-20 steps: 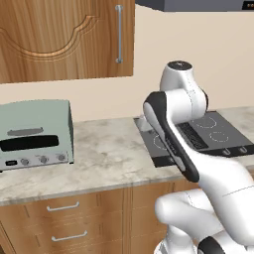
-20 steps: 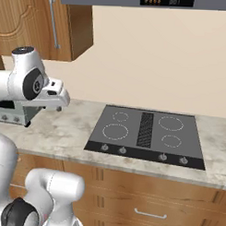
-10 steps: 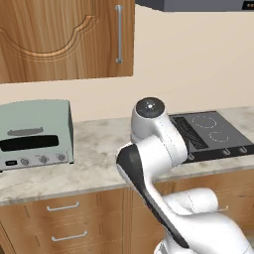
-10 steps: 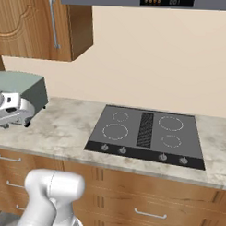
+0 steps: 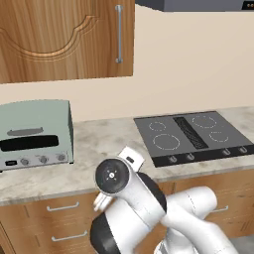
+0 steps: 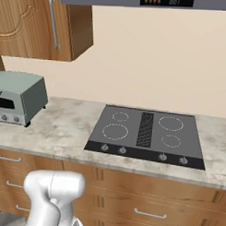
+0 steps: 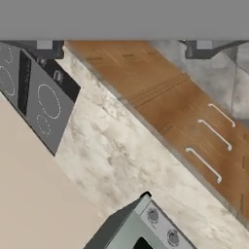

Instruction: Take the pizza cutter from the drawer on the left and place it on the dining counter for cutting.

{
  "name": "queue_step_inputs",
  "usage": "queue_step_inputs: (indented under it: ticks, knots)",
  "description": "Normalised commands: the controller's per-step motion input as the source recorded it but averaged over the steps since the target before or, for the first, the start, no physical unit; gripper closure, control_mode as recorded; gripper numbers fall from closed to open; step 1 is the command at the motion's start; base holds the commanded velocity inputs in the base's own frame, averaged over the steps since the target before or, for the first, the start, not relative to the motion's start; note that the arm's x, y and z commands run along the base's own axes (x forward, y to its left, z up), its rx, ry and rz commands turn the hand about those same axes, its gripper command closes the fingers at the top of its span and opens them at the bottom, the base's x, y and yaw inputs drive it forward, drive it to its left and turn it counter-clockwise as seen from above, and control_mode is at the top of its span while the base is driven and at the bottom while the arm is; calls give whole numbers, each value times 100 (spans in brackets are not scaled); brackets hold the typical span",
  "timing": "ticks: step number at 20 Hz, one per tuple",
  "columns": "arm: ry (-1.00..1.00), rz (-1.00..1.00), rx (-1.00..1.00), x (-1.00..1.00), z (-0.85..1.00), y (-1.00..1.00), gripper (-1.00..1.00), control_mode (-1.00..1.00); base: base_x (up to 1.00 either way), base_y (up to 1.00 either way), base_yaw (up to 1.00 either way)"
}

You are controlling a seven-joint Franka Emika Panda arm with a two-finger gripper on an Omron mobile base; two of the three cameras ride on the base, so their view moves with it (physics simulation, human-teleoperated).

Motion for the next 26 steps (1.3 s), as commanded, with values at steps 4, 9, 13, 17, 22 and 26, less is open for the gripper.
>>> queue_step_inputs:
  ticks: [4, 9, 13, 17, 22, 26]
  knots:
    - [-8, 18, -28, -25, -28, 69, -100, -100, 0, 0, 0]
    - [-1, 18, -25, 8, -44, 43, -100, -100, 0, 0, 0]
    - [0, 22, -24, 22, -56, 27, -100, -100, 0, 0, 0]
    - [-9, 24, -27, 28, -55, 36, -100, -100, 0, 0, 0]
    - [-27, 19, -22, 1, -65, 11, -100, -100, 0, 0, 0]
    - [-16, 7, -4, 29, -64, 0, -100, -100, 0, 0, 0]
